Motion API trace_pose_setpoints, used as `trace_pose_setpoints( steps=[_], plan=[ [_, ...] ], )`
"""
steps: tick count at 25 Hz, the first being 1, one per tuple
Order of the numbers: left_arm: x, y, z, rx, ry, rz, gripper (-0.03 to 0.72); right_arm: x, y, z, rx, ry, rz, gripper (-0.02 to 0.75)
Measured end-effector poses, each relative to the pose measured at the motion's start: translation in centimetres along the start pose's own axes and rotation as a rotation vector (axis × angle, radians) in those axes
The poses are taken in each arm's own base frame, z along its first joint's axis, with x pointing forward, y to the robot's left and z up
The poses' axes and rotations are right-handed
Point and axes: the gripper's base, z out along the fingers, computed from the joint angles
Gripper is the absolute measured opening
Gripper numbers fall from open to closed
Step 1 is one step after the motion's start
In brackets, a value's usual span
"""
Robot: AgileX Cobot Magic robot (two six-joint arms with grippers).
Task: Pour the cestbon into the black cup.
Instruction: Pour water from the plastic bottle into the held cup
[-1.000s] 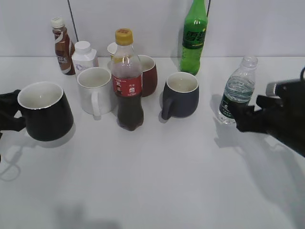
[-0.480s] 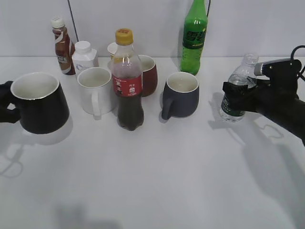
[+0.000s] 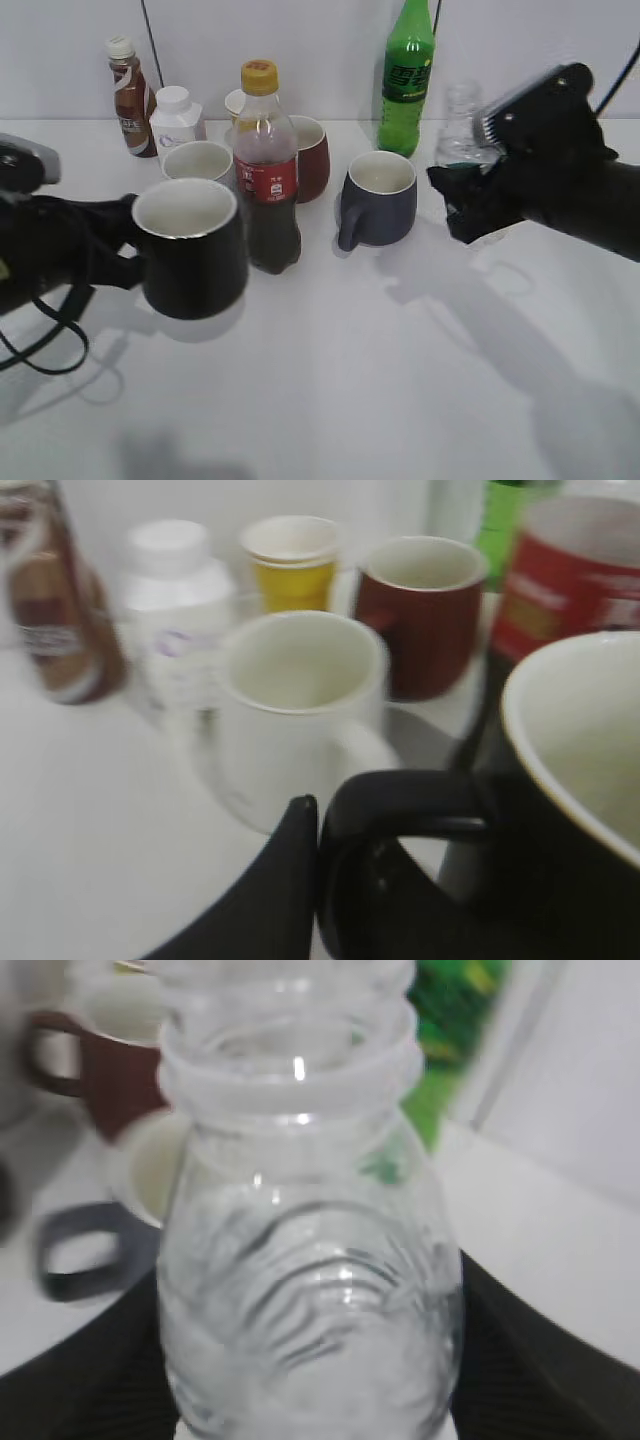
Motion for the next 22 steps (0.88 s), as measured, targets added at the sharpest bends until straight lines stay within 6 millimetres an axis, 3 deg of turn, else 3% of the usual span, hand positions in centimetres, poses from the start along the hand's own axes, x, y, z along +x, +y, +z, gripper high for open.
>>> trace_pose_setpoints(
  steps=[5,12,16,22],
  plan=[
    [0.4,-3.1,0.1,0.056,0.055,-0.005,0.051,-2.7,3.4,-1.4,-0.029,0.000,-0.206,0.509],
    [0.7,-5.6,0.2,0.103,0.127,0.071,0.051,-3.2,6.3,-1.8,-0.066,0.017,-0.423,0.509],
    [0.0,-6.8,0.9,0.141,0.174,0.089,0.051,-3.3,7.4,-1.8,-0.062,0.035,-0.574,0.509],
    [-0.8,-8.4,1.2,0.193,0.163,0.116,0.051,-3.2,7.4,-1.6,-0.044,0.065,-0.734,0.509]
  ],
)
